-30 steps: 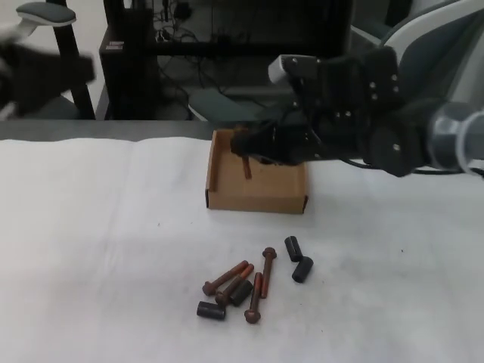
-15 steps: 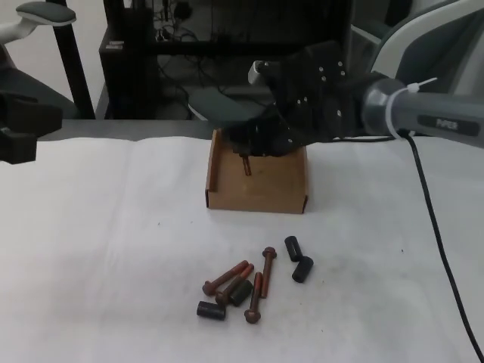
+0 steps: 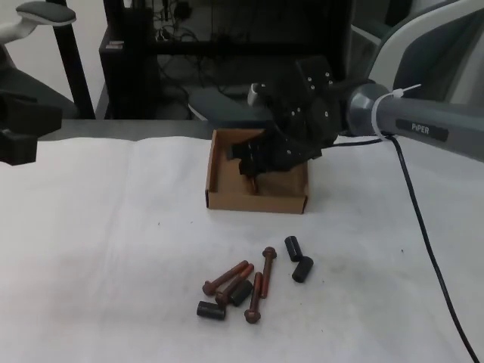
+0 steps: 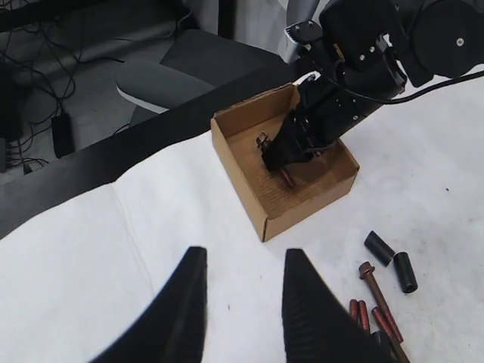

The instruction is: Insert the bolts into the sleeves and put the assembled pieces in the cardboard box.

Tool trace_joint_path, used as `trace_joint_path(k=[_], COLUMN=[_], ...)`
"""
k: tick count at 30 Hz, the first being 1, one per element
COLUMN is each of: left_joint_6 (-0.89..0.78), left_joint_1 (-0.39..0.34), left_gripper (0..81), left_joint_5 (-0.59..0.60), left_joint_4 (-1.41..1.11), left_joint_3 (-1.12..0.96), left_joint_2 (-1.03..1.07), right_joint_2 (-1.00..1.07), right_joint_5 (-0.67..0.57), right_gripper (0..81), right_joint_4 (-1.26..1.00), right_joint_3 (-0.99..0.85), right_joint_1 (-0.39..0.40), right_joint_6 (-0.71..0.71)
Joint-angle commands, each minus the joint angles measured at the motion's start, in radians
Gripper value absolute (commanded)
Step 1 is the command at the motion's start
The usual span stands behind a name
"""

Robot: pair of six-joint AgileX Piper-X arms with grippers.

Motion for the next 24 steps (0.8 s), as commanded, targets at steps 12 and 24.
trace_joint_path(k=[12, 24], left_joint_6=[0.008, 0.008], left_joint_1=[0.001, -0.001], left_gripper=[34.6, 34.6], left_joint_5=[-0.001, -0.001], left_joint_4=[-0.003, -0.003], left_joint_3=[-0.006, -0.006], left_joint_2=[-0.01, -0.01], right_joint_2=[-0.01, -0.132], right_joint_5=[-0.017, -0.049], right_gripper=[47.3, 47.3], right_joint_4=[0.094, 0.275], right_joint_3=[-0.067, -0.087], right_joint_1=[-0.003, -0.005], right_joint_6=[-0.01, -0.09])
